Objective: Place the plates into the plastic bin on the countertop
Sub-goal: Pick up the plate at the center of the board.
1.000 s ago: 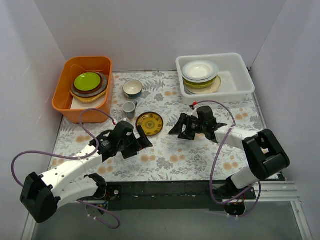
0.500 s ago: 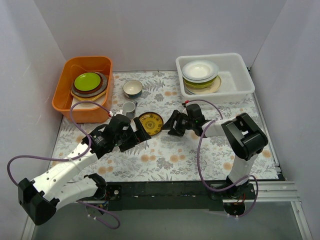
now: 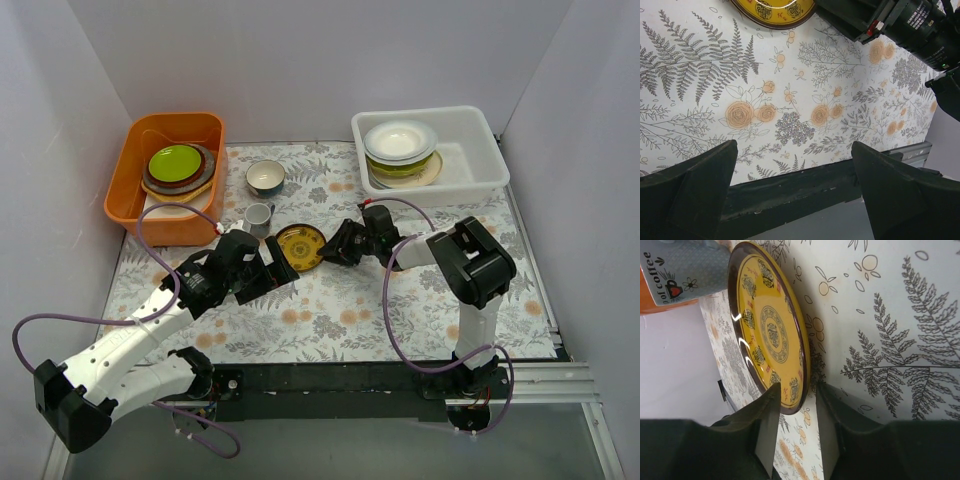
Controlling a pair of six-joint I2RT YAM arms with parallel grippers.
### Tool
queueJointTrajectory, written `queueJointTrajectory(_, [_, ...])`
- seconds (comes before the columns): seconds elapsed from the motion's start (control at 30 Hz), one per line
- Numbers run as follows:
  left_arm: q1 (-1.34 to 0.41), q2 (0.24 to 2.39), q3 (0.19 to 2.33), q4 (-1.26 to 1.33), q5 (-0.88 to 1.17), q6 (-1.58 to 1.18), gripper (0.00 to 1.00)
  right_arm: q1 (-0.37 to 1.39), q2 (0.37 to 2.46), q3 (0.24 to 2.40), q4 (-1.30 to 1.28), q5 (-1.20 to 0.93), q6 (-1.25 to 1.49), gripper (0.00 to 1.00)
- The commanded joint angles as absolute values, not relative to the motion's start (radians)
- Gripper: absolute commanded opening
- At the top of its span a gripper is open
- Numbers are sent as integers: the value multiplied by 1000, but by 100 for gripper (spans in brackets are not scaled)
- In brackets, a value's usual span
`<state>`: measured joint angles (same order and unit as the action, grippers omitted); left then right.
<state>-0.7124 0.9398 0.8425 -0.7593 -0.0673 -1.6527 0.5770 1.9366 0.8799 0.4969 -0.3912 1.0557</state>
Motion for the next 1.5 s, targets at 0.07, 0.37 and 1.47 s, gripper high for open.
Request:
queueJointTrajectory(0.07, [-704,934,881,-769,-83,-1632,98,595,1990,913,497,-337,1072,35])
queueJointTrajectory(0.37, [-703,933,885,-772,-83,-1629,98,597,2034,928,528,-347,1085,18])
queueJointTrajectory(1.47, [-703,902,862,-744,-74,-1661,98,592,1829,891,451,-344,936,7])
